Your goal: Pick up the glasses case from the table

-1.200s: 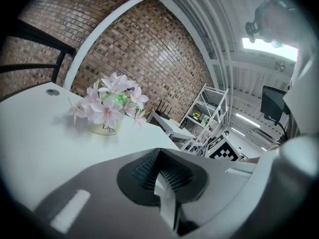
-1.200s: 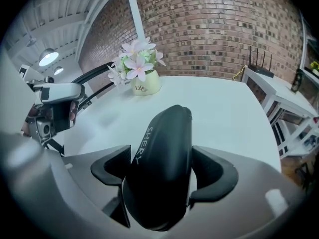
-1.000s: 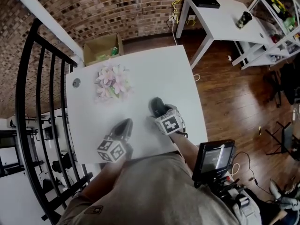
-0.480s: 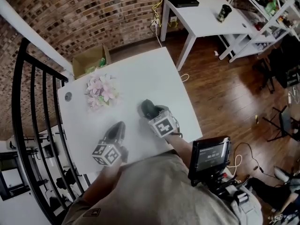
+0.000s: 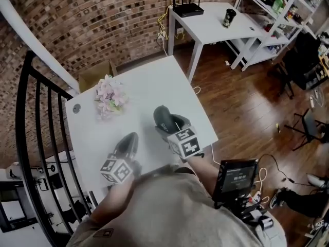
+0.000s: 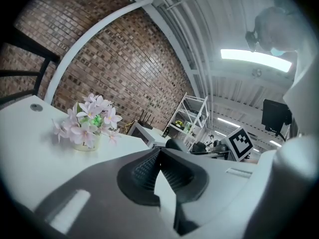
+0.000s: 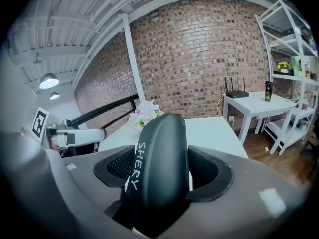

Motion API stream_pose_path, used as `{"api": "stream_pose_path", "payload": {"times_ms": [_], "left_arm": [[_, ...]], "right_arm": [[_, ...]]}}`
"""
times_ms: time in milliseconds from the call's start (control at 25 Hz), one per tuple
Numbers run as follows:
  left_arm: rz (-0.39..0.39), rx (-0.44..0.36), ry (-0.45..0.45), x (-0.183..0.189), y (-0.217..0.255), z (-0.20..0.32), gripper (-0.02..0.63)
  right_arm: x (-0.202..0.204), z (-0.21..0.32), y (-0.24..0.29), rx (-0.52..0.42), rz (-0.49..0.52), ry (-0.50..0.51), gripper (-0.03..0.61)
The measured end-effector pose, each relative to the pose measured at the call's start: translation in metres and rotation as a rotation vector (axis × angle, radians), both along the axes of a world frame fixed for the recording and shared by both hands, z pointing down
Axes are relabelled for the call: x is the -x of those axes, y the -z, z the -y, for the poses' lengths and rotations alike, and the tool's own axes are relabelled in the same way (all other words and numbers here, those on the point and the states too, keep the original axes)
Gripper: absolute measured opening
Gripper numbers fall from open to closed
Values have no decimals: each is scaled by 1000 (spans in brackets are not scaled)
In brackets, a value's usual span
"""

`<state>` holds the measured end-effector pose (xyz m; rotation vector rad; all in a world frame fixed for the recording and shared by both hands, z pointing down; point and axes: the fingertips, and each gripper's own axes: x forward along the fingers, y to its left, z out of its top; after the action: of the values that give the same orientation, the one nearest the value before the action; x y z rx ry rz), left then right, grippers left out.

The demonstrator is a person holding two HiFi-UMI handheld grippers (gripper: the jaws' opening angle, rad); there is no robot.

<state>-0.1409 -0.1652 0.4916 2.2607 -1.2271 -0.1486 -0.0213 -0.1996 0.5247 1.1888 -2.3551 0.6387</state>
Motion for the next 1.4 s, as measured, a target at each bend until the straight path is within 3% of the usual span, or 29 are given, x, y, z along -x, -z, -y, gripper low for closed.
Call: {"api": "stream_pose_path", "payload": {"times_ms": [480,680,920,1400], "left_arm": [[-17,-79,-3,15,30,-62,2],[-18,-107,28,19,41,-68,2],[-22,-127,49,0,57,-72,2],[4,-133,52,-22,66,-74,2]], "right_arm": [[18,-77,47,-84,138,-11,347],[21,-85,70,-133,179,15,347],[3,-94,94,-184,217,43,347],[-16,-96,103,-207,257,74,347]]}}
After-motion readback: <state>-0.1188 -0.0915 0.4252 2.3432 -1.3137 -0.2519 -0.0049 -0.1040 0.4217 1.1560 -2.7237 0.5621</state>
